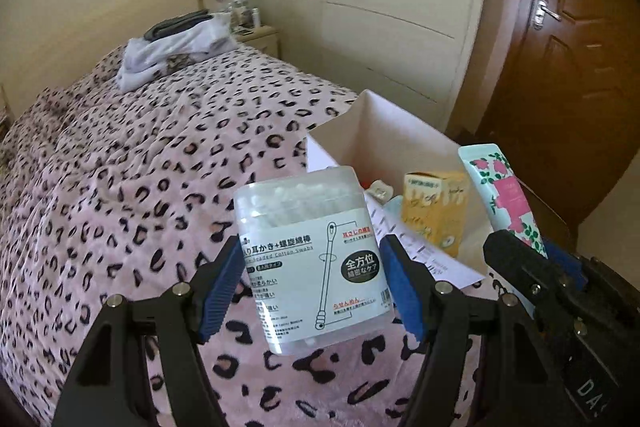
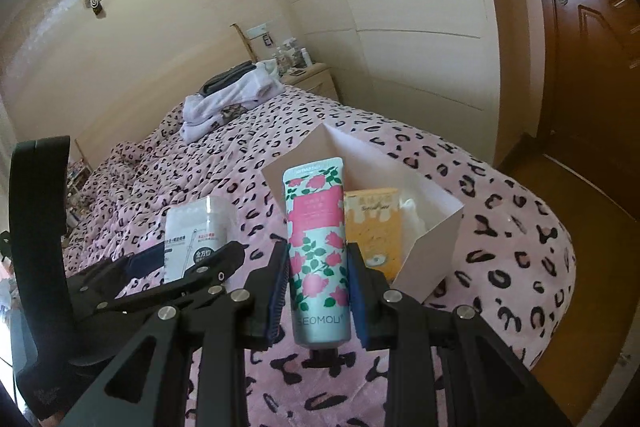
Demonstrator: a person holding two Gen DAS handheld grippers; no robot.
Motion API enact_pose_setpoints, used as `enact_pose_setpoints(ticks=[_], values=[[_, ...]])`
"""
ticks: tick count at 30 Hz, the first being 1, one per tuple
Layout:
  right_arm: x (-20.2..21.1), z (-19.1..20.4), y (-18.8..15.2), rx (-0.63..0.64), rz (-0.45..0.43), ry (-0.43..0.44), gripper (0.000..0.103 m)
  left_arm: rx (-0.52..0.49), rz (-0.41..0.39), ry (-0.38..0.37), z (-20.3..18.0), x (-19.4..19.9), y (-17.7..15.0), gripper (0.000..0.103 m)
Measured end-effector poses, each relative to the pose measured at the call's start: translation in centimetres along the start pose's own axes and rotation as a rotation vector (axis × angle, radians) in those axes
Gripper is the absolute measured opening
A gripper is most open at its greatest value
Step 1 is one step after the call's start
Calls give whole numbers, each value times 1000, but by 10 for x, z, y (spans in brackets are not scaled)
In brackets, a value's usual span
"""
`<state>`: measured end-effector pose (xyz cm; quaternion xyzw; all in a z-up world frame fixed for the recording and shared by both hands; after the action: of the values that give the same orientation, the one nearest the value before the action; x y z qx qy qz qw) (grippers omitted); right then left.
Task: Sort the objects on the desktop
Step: 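Lower the swab container into the bag while the right tool releases the hand cream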
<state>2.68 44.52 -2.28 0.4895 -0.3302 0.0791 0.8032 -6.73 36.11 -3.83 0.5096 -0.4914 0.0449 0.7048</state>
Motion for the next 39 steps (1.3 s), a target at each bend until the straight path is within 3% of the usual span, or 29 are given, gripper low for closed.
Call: enact_pose_setpoints(ticks=[10, 15, 21, 29, 32, 34, 35, 39], values=[[-6, -28, 14, -36, -8, -71, 28, -74, -18, -153, -12, -18, 52, 70], [-24, -32, 24, -35, 15, -47, 28, -95, -1, -232, -22, -37, 79, 70], [-46, -29, 26, -4, 60, -32, 28, -88, 63, -287, -33, -67, 83, 70], [-75, -23, 31, 33, 89, -34, 28, -59, 110, -282, -34, -97, 75, 68], [-86, -23, 33, 40, 107, -37, 28, -51, 136, -288, -33, -108, 72, 62], [-94, -25, 31, 42, 129, -31, 28, -40, 168, -292, -33, -117, 68, 39], [-98, -26, 30, 45, 141, -34, 28, -34, 178, -293, -32, -121, 67, 35], [-112, -33, 18, 49, 183, -45, 28, -21, 192, -289, -30, -129, 62, 35]])
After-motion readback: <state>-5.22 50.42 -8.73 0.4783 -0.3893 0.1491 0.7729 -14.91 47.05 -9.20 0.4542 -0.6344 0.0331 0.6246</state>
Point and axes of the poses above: each gripper's, at about its wrist camera, not at the fingertips, and x roughly against the way its jaws point, z to its left, y to its top, the point moved 8 cm from there along -x, roughly the way its jaws point, and after that the axes turned 2 degrees about -z, right-handed, at the moved point
